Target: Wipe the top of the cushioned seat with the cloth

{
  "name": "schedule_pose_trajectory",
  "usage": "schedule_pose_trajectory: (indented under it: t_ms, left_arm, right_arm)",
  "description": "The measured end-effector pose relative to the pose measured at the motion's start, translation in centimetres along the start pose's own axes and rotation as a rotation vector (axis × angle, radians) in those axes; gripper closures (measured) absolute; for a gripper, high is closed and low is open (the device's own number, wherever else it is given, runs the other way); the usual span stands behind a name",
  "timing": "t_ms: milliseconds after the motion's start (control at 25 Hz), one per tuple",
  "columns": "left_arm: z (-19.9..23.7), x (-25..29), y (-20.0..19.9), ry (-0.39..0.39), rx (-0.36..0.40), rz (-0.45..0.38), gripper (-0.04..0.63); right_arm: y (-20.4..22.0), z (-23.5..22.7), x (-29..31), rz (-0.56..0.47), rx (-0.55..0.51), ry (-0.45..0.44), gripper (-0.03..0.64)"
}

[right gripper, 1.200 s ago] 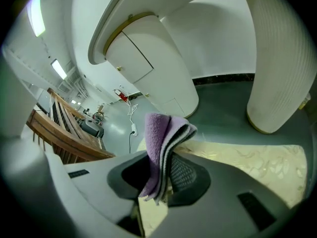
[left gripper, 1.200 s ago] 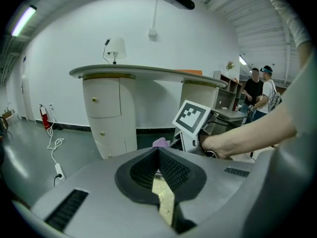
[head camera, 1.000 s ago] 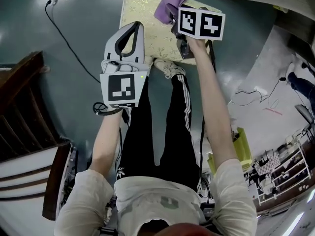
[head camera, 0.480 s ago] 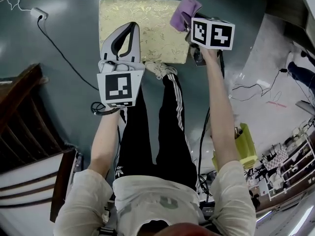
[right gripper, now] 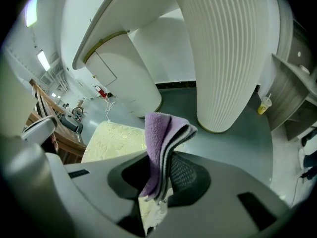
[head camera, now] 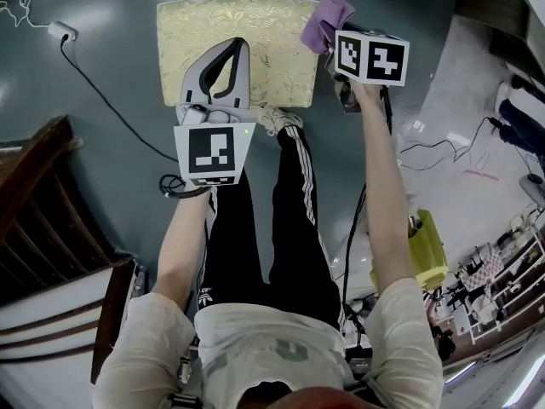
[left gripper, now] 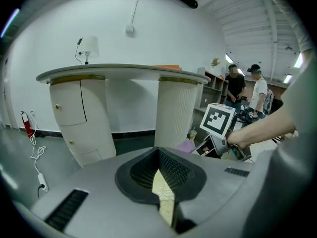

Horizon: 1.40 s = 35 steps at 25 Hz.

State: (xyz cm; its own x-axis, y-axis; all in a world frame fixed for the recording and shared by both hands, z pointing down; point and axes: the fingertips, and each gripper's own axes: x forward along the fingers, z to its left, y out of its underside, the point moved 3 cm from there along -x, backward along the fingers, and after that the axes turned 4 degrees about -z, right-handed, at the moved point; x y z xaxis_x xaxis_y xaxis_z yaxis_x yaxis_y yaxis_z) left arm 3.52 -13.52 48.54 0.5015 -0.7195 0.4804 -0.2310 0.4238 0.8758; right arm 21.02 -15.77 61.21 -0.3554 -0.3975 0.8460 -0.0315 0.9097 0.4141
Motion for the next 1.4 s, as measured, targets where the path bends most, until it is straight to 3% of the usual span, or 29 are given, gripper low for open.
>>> schedule_pose_trajectory:
  t_ms: [600, 720, 920, 1120, 1400]
  left_arm:
    - [1.4, -1.6, 0.9, -0.036, -0.009, 0.013, 0.589]
    - [2.4, -2.6, 0.8, -0.042, -0.012, 0.005, 0.589]
    - [4.0, -3.8, 0.3, -0.08, -0.017, -0.005, 0.589]
    - [6.5, -6.1, 0.1, -0.116, -0.005, -0.013, 0.589]
    - [8.5, -8.0, -0.7, -0.163, -0.032, -0.022, 0.589]
  right_arm:
    - [0.0, -0.4, -0.9, 0.002, -0.005, 0.026, 0.526]
    - [-1.2, 2.9, -3.1, -0.058, 0.01, -0.037, 0.526]
    - [-4.0, 10.0, -7.5, -0.159, -0.061, -0.178, 0.526]
    - [-4.8, 16.3, -9.6, -0.212, -0.096, -0.223, 0.526]
    - [-5.4, 20.5, -9.0, -0.204, -0.11, -0.274, 0.526]
